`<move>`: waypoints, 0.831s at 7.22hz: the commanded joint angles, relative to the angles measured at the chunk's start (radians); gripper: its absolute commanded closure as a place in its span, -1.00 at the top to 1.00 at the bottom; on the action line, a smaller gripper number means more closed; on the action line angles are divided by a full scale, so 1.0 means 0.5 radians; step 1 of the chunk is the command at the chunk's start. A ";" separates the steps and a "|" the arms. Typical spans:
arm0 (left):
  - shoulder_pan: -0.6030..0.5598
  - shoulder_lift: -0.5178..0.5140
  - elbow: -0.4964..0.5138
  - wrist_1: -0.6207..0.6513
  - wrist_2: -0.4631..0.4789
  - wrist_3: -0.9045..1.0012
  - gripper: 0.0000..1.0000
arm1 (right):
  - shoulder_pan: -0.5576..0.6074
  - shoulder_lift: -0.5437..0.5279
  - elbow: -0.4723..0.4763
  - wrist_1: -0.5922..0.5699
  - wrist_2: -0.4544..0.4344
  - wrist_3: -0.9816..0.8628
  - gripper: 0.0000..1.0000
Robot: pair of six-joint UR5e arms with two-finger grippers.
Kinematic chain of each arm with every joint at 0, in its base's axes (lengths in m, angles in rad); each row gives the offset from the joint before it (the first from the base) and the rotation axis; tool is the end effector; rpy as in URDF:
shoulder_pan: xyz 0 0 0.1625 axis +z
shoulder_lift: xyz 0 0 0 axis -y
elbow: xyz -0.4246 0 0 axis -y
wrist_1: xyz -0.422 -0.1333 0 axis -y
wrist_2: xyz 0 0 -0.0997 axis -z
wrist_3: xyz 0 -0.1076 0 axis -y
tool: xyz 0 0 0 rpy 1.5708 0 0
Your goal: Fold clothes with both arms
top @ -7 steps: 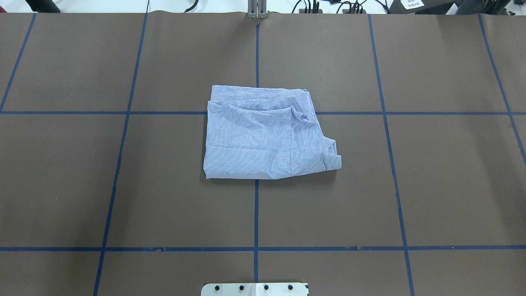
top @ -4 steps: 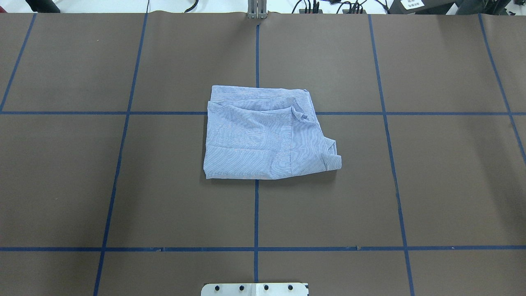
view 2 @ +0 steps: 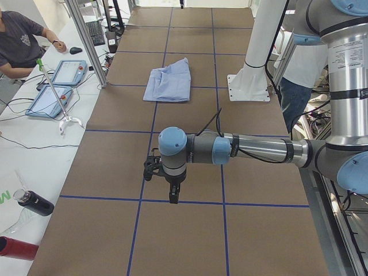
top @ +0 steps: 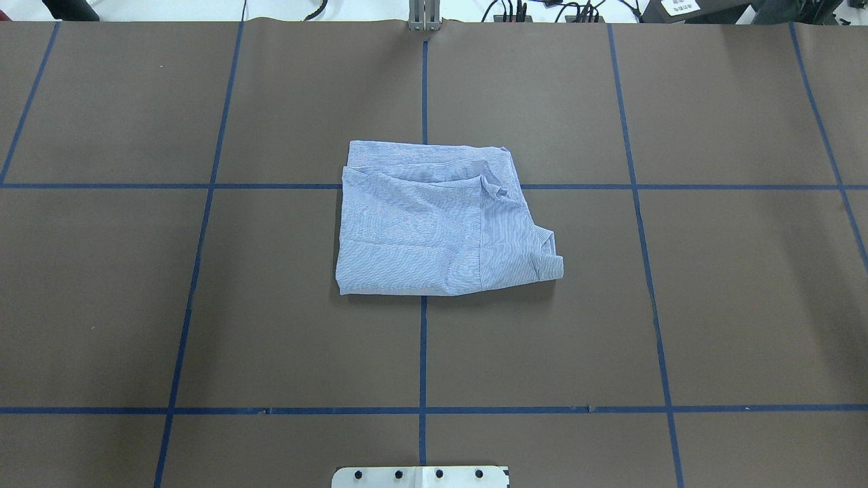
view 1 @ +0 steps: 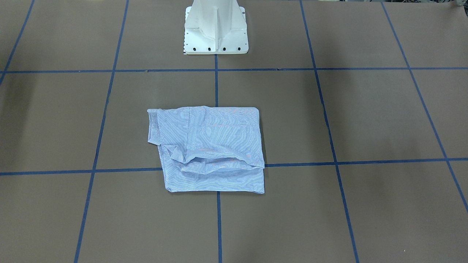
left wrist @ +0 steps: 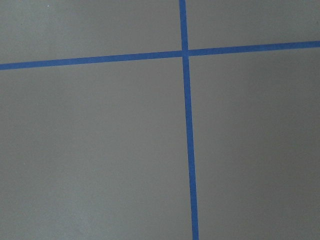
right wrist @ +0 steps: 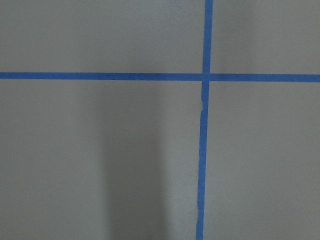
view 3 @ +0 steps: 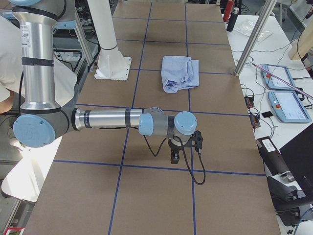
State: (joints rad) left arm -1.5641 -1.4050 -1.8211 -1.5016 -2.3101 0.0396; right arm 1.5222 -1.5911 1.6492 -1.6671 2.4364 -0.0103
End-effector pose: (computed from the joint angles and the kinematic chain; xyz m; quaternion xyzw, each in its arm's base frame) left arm -0.0578 -0.4517 0.6236 0.0131 0.3611 0.0243 0.9321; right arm 0.0265 -0.5115 0.6360 -0.0254 -0.4189 -0.0187 0.9075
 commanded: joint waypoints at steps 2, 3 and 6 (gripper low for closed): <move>-0.001 0.000 0.010 -0.003 -0.003 -0.003 1.00 | 0.002 -0.002 0.003 -0.001 -0.016 -0.001 1.00; -0.001 0.003 0.010 -0.003 -0.003 -0.003 1.00 | 0.002 0.001 0.003 -0.001 -0.016 0.002 1.00; -0.001 0.003 -0.002 -0.010 -0.003 -0.003 1.00 | 0.002 0.001 -0.013 -0.004 -0.004 0.005 1.00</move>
State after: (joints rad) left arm -1.5654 -1.4037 -1.8201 -1.5057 -2.3117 0.0384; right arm 1.5232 -1.5899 1.6442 -1.6684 2.4313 -0.0079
